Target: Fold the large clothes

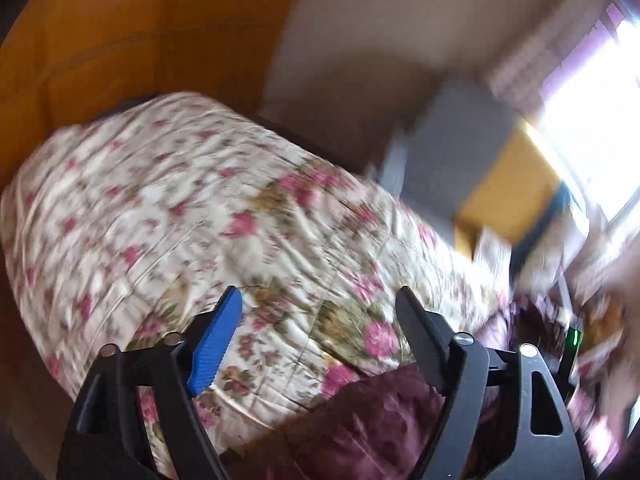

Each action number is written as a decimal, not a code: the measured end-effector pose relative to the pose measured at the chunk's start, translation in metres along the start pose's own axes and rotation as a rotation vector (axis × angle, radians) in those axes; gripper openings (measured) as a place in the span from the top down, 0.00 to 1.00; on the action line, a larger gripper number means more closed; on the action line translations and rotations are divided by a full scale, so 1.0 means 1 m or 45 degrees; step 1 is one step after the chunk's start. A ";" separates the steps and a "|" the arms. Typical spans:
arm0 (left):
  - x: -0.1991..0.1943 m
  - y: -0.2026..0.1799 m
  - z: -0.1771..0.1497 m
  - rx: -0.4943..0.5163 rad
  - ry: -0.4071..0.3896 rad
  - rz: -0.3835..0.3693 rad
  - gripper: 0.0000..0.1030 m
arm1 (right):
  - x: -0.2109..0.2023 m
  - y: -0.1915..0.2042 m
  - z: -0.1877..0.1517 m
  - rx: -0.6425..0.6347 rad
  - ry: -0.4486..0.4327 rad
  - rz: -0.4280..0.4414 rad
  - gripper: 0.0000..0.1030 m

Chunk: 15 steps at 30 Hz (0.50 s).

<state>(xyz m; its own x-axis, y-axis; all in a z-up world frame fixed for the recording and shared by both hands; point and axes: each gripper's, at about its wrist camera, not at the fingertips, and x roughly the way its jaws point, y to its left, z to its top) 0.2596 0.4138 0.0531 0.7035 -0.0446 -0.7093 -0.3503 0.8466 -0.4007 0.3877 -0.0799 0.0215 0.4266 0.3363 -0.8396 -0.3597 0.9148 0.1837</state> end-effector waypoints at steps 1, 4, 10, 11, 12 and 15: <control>-0.001 0.012 -0.008 -0.031 0.037 -0.047 0.25 | -0.007 -0.003 0.000 -0.003 -0.011 0.021 0.40; -0.012 0.042 -0.051 -0.092 0.077 -0.143 0.21 | -0.027 0.000 -0.007 -0.057 -0.038 0.097 0.25; -0.028 0.093 -0.143 -0.357 0.134 -0.297 0.12 | -0.049 0.042 -0.019 -0.232 -0.027 0.277 0.09; -0.029 0.097 -0.152 -0.396 0.139 -0.331 0.12 | -0.047 0.051 -0.020 -0.253 -0.017 0.295 0.09; -0.031 0.099 -0.161 -0.430 0.133 -0.378 0.12 | -0.042 0.062 -0.021 -0.283 -0.007 0.303 0.09; -0.020 0.101 -0.180 -0.500 0.150 -0.452 0.13 | -0.018 0.082 -0.030 -0.323 0.049 0.305 0.08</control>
<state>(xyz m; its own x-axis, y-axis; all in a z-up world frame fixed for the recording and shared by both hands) 0.0988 0.4045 -0.0774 0.7545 -0.3700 -0.5421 -0.3242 0.5081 -0.7980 0.3253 -0.0172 0.0362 0.2750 0.5216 -0.8077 -0.6427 0.7245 0.2490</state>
